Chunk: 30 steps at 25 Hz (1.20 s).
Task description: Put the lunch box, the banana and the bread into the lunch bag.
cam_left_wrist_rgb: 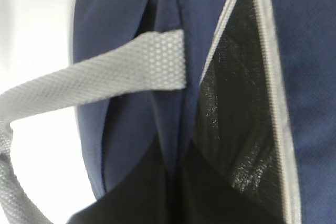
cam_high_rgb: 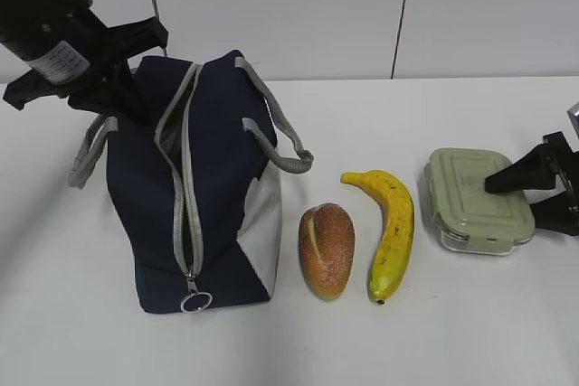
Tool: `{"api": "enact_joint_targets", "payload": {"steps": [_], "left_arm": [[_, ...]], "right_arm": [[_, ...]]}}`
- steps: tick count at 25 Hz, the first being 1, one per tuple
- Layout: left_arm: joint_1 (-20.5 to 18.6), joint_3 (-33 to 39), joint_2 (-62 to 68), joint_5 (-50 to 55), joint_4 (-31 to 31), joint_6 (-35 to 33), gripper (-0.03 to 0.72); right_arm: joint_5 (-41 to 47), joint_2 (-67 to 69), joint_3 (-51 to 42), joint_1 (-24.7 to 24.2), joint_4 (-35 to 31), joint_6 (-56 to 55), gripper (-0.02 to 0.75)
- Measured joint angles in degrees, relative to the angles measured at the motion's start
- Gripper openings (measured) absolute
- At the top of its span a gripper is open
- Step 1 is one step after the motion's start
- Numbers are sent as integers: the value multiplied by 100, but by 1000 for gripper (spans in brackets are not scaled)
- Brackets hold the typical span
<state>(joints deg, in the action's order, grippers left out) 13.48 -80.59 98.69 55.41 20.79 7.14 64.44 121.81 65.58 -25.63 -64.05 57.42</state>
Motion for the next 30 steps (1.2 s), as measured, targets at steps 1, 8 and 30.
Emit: {"api": "enact_joint_targets", "payload": {"steps": [1,8,30], "left_arm": [[0,0,0,0,-5,0,-2],[0,0,0,5,-9,0,-2],[0,0,0,-9,1085,-932,-2]], "right_arm": [[10,0,0,0,0,0,507],[167,9,0,0,-36,4,372],[23,-1449,511,1656,-2390,-243,366]]}}
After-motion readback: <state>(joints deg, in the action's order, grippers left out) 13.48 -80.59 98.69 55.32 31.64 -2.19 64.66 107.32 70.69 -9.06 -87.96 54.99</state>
